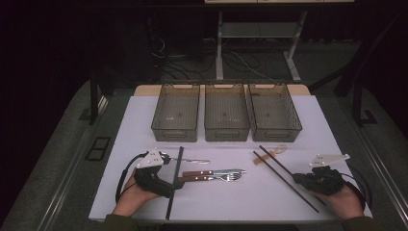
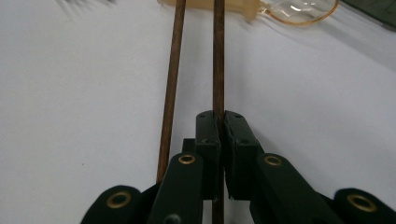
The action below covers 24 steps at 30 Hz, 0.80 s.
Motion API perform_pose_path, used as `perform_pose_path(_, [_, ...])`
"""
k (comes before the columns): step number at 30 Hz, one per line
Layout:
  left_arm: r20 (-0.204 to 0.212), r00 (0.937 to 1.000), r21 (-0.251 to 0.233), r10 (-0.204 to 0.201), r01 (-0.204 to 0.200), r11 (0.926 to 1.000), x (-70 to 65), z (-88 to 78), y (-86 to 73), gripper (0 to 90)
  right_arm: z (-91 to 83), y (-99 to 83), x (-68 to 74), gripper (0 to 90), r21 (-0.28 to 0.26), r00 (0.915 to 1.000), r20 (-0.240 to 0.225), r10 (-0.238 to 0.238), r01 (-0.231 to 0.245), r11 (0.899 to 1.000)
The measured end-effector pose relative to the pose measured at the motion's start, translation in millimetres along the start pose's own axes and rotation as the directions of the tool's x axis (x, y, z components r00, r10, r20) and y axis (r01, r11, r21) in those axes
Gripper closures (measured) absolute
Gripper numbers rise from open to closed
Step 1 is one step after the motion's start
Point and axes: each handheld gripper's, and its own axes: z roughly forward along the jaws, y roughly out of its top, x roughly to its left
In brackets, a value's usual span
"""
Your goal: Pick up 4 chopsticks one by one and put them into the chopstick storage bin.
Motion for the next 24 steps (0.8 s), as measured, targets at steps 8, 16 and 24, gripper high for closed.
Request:
perform_pose_path(8, [-0.001, 1.0, -0.003, -0.006, 0.006, 1.0, -2.9, -3.6, -5.6, 0.0, -9.2, 2.9, -1.9, 85.1, -0.033, 0.9999, -0.013, 0.007, -0.007, 0.999])
perform_pose_path(16, [0.005, 1.0, 0.002, -0.002, 0.002, 1.0, -3.2, -2.1, -4.9, 0.0, -13.1, 9.8, -1.0, 85.1, -0.068, 0.9997, -0.026, 0.003, -0.005, 0.998])
perform_pose_path(24, [0.009, 1.0, 0.002, 0.002, -0.002, 1.0, -3.6, -1.8, -4.6, 0.0, -15.3, 22.6, 2.2, 85.1, -0.109, 0.9988, -0.049, 0.005, -0.01, 0.994])
